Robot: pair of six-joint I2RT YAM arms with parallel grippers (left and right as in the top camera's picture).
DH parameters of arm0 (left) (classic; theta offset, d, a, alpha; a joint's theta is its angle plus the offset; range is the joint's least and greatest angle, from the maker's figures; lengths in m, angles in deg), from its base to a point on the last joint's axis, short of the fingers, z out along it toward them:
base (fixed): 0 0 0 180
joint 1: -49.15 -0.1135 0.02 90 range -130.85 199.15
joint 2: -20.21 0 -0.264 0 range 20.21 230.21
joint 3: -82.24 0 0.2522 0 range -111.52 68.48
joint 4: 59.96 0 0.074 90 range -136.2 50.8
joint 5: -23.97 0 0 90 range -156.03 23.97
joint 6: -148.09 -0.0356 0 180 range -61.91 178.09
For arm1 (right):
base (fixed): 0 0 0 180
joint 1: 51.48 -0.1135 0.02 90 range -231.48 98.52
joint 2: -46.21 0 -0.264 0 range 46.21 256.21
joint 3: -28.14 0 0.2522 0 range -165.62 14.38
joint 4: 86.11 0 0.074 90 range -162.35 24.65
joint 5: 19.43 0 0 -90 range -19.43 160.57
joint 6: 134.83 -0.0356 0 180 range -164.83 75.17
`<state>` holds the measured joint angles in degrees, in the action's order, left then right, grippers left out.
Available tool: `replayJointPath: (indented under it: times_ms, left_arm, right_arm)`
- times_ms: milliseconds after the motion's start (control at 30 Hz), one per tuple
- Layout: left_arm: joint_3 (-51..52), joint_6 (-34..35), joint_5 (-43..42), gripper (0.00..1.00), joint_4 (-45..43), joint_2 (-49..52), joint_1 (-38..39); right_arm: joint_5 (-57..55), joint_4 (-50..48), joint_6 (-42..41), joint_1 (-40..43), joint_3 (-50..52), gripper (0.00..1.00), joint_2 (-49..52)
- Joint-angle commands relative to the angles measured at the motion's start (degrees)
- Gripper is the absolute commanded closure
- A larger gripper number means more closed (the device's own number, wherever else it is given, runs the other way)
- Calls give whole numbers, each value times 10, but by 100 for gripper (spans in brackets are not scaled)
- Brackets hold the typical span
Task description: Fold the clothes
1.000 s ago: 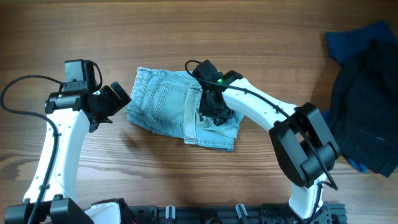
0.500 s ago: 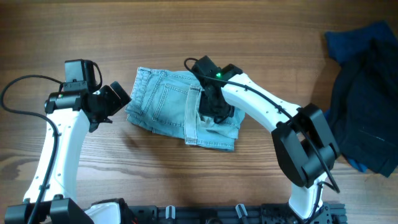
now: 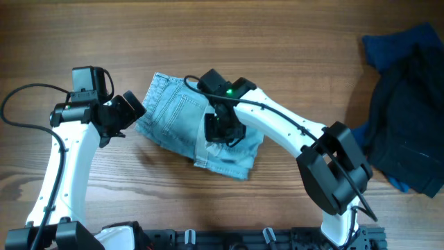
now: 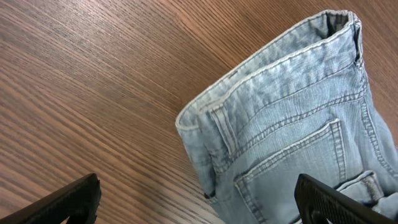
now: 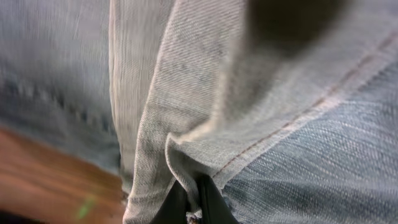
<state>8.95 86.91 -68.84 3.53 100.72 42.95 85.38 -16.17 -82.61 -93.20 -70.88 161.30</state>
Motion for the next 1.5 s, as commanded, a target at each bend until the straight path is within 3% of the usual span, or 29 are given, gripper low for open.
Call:
replayJointPath:
  times_ms: [0,133,200,467,633,833,933,1000,1300,1467]
  left_arm:
    - [3,0,10,0,-2,-1,-5]
    - [3,0,9,0,-5,2,-5]
    - [3,0,9,0,-6,3,-5]
    - [3,0,9,0,-6,3,-5]
    - [3,0,10,0,-6,3,-5]
    - [3,0,10,0,-7,3,-5]
    - [3,0,10,0,-6,3,-5]
    - [3,0,9,0,-6,3,-5]
    - [3,0,9,0,-4,3,-5]
    - [3,0,9,0,-8,3,-5]
  right_arm:
    - [33,14,18,-18,-12,96,-6]
    - [33,13,22,-26,-12,95,-6]
    - [33,0,34,-32,-12,84,-6]
    - [70,-76,45,-33,-12,73,-6]
    - [51,-59,64,-26,-26,67,-24]
    - [-70,31,17,5,-37,69,-126]
    - [-108,76,16,13,-33,75,-160]
    - [-109,96,16,11,-21,85,-165]
    - [-33,-62,-16,5,139,96,-133]
    - [21,-130,-33,4,213,95,-128]
